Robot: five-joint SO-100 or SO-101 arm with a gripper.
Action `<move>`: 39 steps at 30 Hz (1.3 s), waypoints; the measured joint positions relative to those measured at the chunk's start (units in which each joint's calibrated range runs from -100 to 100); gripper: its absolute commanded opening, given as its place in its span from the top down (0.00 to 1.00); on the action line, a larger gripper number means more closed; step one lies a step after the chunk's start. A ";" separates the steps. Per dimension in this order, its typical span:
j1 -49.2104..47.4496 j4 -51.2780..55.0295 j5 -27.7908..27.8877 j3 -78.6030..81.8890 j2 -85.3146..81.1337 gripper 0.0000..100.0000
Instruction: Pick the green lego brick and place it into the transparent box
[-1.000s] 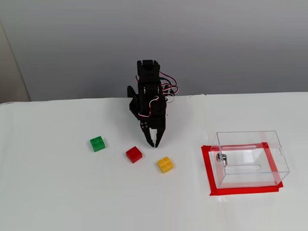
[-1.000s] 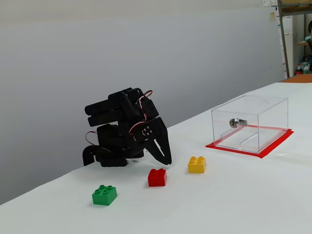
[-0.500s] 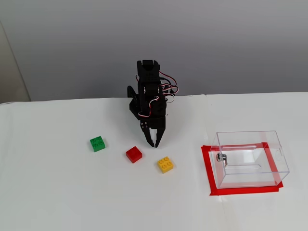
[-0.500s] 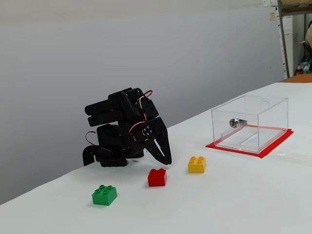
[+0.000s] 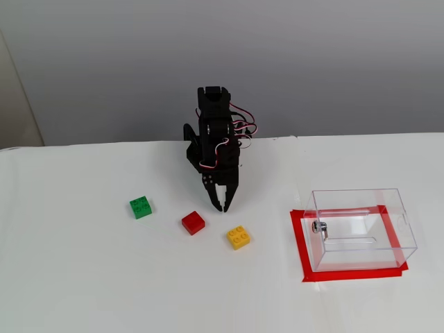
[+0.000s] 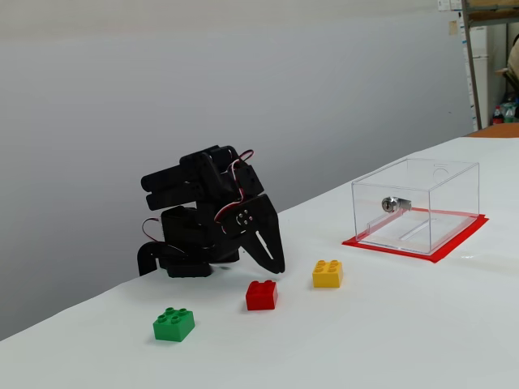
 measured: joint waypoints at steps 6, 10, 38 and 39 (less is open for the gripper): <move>0.00 0.00 0.00 -2.12 0.00 0.99; 0.00 0.26 0.00 -4.50 0.00 0.99; 15.81 0.26 0.00 -40.42 31.29 0.99; 18.27 0.26 0.00 -40.42 31.29 0.99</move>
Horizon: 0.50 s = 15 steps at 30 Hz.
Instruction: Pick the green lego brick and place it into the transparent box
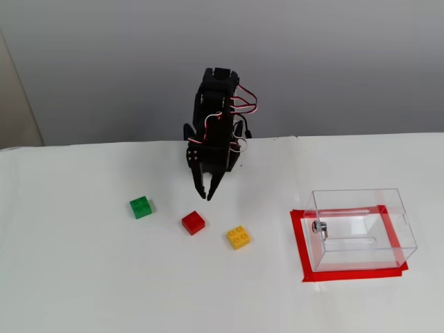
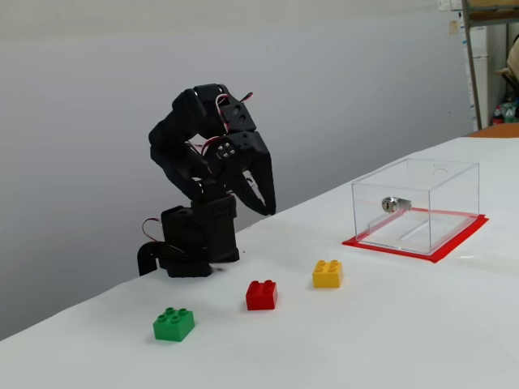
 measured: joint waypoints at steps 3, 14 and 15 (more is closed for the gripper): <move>7.69 0.17 0.00 0.00 0.17 0.99; 27.24 0.43 -0.10 0.00 0.51 0.98; 27.46 0.94 -0.44 0.00 0.51 0.98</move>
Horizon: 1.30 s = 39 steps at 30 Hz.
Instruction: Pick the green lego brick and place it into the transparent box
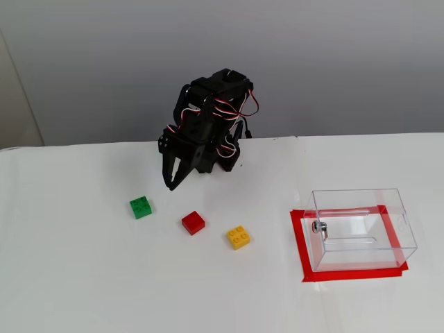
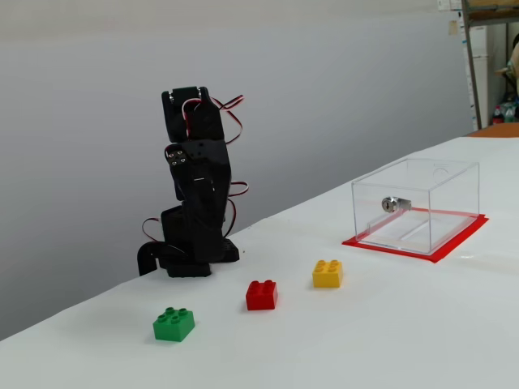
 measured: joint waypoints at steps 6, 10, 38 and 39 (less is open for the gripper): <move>2.56 5.14 -2.88 0.00 4.57 0.98; 2.67 4.54 -5.03 -0.18 8.12 0.98; 17.09 -0.51 -6.79 -12.71 37.55 0.98; 17.09 -0.51 -6.79 -13.86 38.39 0.98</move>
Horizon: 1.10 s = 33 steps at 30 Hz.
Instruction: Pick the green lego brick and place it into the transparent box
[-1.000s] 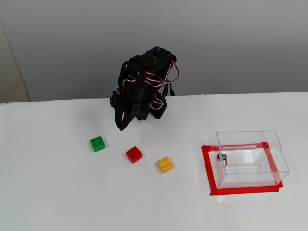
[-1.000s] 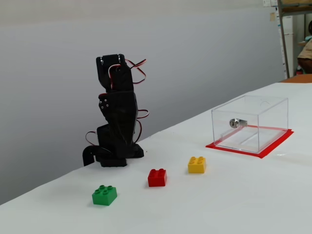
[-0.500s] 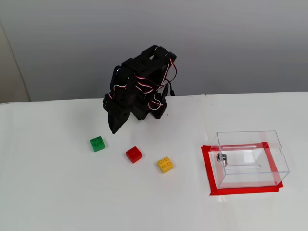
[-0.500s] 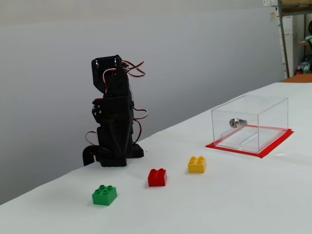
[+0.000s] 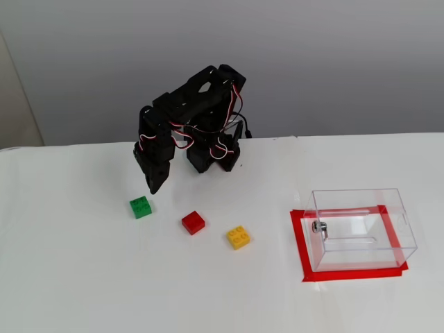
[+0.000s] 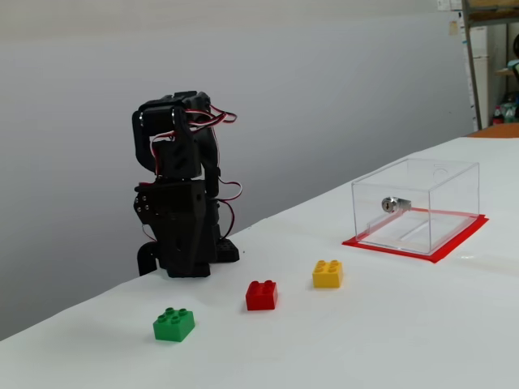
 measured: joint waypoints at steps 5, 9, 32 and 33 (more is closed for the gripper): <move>-0.53 0.00 0.00 -4.41 3.72 0.98; -1.07 0.00 1.03 -7.06 6.85 0.98; -2.35 -8.65 1.03 -1.68 11.50 0.74; -2.46 -9.25 1.03 -0.97 11.50 0.74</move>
